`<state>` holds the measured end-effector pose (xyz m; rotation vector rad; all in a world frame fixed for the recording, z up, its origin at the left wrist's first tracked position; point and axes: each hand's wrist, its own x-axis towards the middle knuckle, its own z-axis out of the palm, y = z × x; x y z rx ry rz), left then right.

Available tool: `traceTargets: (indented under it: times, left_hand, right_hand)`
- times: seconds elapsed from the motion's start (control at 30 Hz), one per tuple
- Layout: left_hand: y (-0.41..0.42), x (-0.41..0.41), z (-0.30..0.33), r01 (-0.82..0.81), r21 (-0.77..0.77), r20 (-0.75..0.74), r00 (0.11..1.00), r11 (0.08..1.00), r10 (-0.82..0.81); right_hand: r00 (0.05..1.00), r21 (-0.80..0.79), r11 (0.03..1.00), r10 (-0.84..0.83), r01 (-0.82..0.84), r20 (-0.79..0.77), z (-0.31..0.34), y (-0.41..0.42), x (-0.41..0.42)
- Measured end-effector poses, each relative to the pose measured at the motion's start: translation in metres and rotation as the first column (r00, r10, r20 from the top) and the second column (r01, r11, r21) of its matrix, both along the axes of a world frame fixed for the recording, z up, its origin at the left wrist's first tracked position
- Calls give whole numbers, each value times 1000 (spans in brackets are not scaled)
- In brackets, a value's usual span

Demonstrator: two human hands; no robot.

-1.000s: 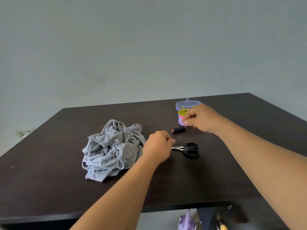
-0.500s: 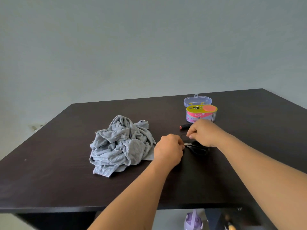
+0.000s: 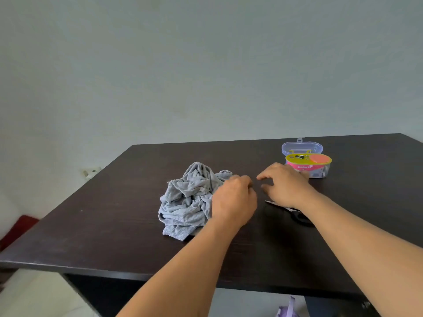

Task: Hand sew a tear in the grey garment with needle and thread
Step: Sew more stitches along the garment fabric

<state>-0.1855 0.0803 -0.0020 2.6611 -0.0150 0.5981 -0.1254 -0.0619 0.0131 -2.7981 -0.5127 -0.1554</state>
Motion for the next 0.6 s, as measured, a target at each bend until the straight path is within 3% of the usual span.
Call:
traceTargets:
  times: [0.17,0.33,0.43,0.53,0.6]
  left_hand:
    - [49,2,29,-115,-86,99,987,990,124]
    - [105,9,43,-308,-162,109,939,937,327]
    - [134,20,41,-369,-225,-139,928,902,345]
    - [153,28,35,-333,-242,-471,861,911,190]
    - [161,30,33,-302,-336,-588,807,892,53]
  right_hand:
    - [997,82,995,58,-53,-59,11,49,-4]
    - [966,378,922,166,-81,-198,10,94,5]
    - [945,391,917,187,-71,-267,6,113,7]
    - [937,406,912,184,-51,-297,-3,122,18]
    - [940,409,911,186,-56,-285,-6,123,22]
